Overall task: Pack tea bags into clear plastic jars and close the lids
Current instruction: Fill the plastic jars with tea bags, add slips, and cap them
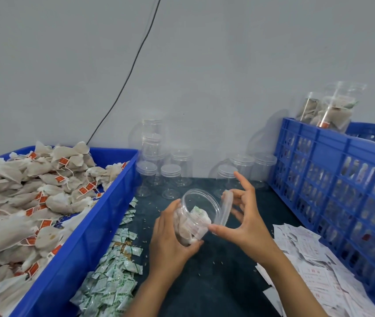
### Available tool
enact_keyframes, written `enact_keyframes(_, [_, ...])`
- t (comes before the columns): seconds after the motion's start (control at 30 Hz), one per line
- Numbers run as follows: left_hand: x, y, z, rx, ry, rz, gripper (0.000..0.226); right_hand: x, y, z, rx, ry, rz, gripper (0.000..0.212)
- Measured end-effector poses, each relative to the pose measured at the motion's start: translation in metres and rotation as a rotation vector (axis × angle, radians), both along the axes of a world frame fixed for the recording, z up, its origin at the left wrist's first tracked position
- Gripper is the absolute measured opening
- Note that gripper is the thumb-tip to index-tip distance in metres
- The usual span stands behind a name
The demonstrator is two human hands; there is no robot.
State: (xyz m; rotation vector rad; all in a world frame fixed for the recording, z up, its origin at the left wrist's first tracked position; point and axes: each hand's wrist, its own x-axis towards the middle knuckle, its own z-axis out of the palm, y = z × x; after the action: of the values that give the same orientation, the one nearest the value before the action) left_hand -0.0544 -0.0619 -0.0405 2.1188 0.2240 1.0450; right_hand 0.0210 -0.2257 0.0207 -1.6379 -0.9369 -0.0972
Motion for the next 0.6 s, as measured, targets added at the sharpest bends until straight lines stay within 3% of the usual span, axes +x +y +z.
enact_keyframes(0.2, [0.000,-0.005,0.003,0.137,-0.022,-0.025,0.092,-0.012,0.017,-0.007,-0.069,-0.172,-0.077,0.072])
enact_keyframes(0.33, [0.004,-0.004,0.002,0.155,-0.026,-0.087,0.090,-0.012,0.022,-0.012,-0.155,-0.221,-0.123,0.067])
enact_keyframes(0.43, [0.002,-0.004,0.005,-0.175,0.004,-0.234,0.108,-0.011,0.023,-0.012,-0.075,-0.177,-0.181,0.063])
enact_keyframes(0.6, [-0.001,0.002,0.017,-1.004,0.044,-0.555,0.127,-0.010,0.023,-0.010,0.073,-0.090,-0.252,0.060])
